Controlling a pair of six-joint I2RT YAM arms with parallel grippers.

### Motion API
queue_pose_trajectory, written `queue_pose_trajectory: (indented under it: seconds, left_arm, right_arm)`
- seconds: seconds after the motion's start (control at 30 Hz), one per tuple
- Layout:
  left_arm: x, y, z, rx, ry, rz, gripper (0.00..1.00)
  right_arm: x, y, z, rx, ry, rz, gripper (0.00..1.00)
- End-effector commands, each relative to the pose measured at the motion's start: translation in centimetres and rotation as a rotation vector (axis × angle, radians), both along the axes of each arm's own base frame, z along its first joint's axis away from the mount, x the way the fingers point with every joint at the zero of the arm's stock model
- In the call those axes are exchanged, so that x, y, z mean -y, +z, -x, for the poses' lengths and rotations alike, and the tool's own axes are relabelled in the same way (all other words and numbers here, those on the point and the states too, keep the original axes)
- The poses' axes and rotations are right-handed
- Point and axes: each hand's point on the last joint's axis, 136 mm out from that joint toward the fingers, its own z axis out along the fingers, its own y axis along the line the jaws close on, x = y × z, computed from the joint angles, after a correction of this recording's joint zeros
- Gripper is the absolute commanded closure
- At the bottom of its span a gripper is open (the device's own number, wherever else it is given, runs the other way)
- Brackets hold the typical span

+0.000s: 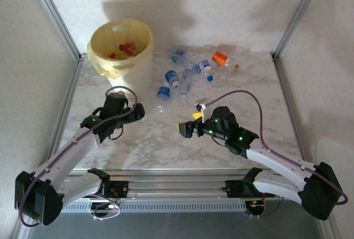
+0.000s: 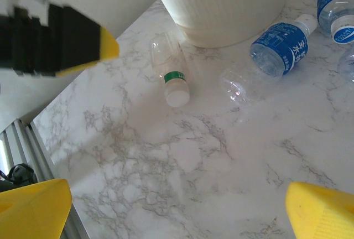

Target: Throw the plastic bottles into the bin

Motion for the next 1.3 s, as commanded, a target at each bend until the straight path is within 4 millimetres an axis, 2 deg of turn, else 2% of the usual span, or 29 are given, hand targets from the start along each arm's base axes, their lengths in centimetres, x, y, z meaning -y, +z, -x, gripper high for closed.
queue_pose_trajectory:
  seconds: [0.0,0.17,0.37,0.7,0.97,1.13,1.27]
  left_arm:
    - [0.9,-0.4,-0.9,0.036,0.04,0.08,0.02]
    - [1.3,-3.7,-1.4,-0.014,0.052,0.08,0.04]
    - [1.9,-6.3,-2.9,-0.042,0.081,0.085,0.05]
    - [0.9,-9.5,-5.4,-0.096,0.15,-0.023,0.08]
    - [0.7,-9.3,-7.2,-0.072,0.179,-0.032,0.12]
    - [-0.3,-9.6,-7.6,-0.077,0.201,-0.047,0.15]
    - [-0.4,-10.3,-7.5,-0.094,0.189,-0.052,0.21]
  right_arm:
    - [0.0,0.6,0.0,0.008,-0.005,-0.016,0.01]
    - [0.0,0.6,0.1,0.011,-0.003,-0.019,0.01]
    - [0.0,0.5,0.1,0.011,-0.001,-0.021,0.01]
    - [-0.1,0.0,0.3,0.007,0.008,-0.017,0.01]
    - [-0.1,-0.3,0.2,0.007,0.01,-0.009,0.01]
    - [-0.2,-0.4,0.2,0.006,0.013,-0.007,0.01]
    - [-0.3,-0.6,0.2,0.001,0.015,-0.007,0.01]
